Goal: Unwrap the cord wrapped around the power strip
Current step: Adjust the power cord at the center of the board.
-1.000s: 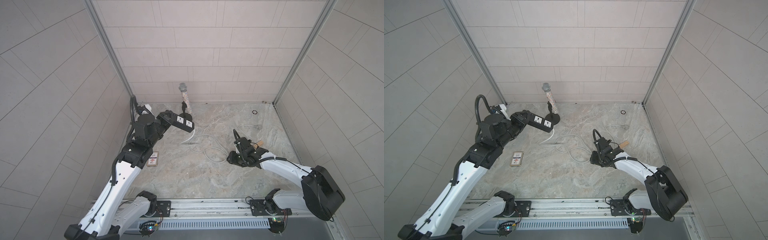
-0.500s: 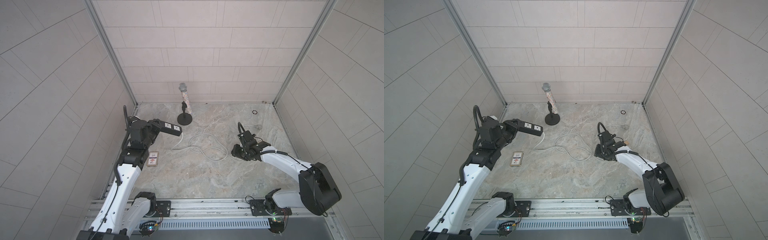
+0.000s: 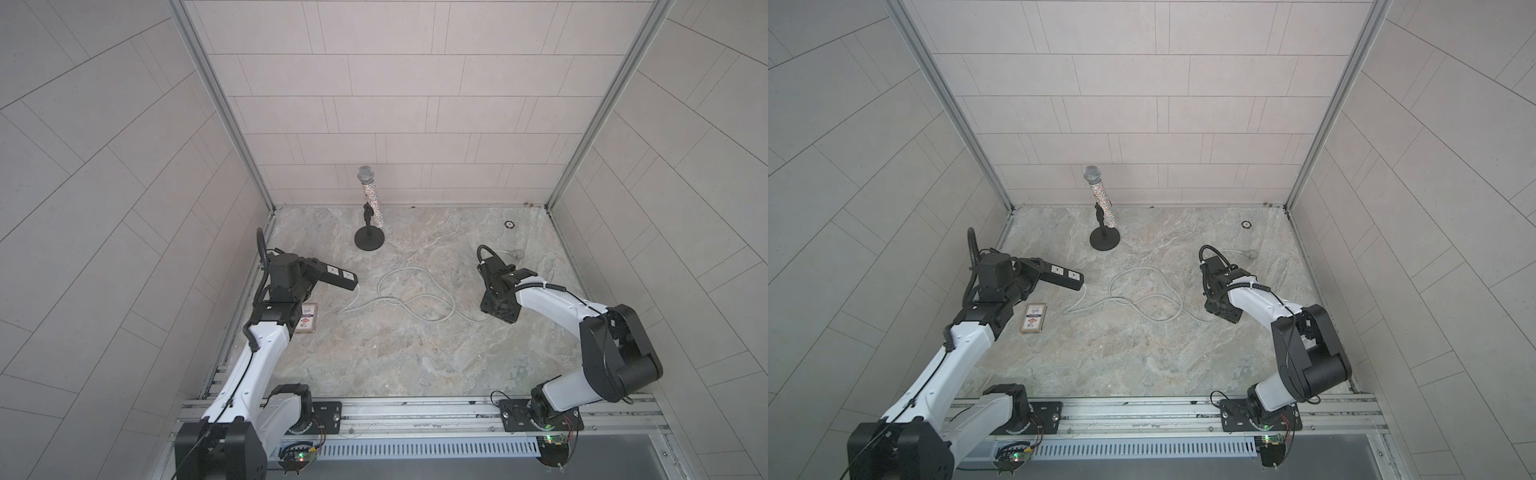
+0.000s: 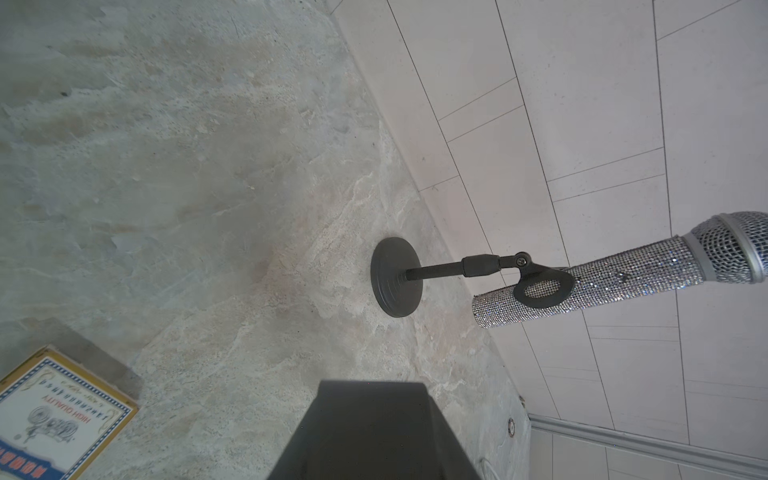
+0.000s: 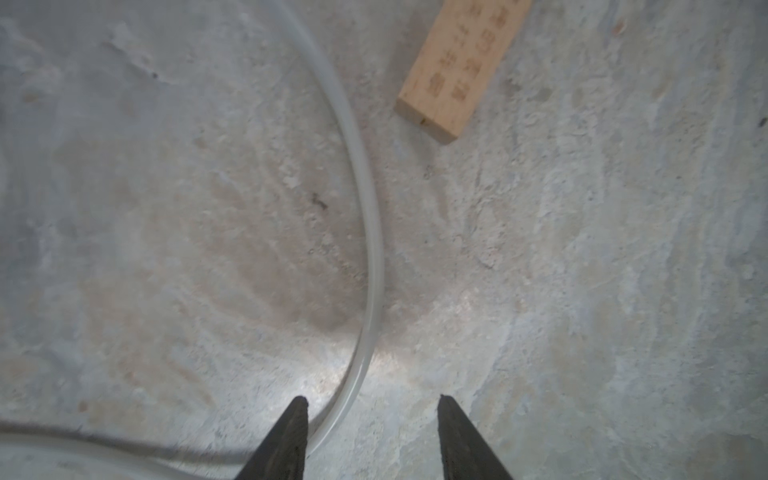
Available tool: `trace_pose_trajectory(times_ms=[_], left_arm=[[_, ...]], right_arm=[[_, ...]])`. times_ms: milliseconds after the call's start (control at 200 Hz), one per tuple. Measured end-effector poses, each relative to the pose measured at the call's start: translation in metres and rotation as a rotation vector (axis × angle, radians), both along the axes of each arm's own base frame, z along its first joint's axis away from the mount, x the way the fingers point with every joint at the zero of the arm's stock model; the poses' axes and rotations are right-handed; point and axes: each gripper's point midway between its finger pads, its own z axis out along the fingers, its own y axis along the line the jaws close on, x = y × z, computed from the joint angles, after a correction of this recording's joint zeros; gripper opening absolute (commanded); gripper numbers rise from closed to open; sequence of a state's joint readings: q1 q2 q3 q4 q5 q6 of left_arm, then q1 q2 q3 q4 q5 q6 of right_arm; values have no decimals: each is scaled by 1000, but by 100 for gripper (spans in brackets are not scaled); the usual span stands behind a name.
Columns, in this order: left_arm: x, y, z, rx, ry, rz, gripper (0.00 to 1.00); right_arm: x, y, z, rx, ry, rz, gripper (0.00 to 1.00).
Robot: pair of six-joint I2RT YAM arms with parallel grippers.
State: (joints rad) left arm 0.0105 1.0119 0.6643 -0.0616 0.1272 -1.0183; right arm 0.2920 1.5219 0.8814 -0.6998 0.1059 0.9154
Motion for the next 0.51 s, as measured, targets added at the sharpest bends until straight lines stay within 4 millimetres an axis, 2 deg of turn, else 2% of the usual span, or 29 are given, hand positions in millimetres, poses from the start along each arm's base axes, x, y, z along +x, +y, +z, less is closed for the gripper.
trace_pose_trajectory(times_ms=[155,255,385,505], left_arm=[[12,-7,-8,-19,-18,-62,0],[21,-9,-10,-35,-38,-97,0],[30,-7,-8,-48,-70,-124,0],[36,1,-11,-63,-82,-134,0]], right_arm=[[7,-11,-20,-13,47,-21,29],[19,-11,-20,3,20,-22,19],[33,-13,-20,17,-1,-15,0],[43,-19,-18,20,-8,-5,0]])
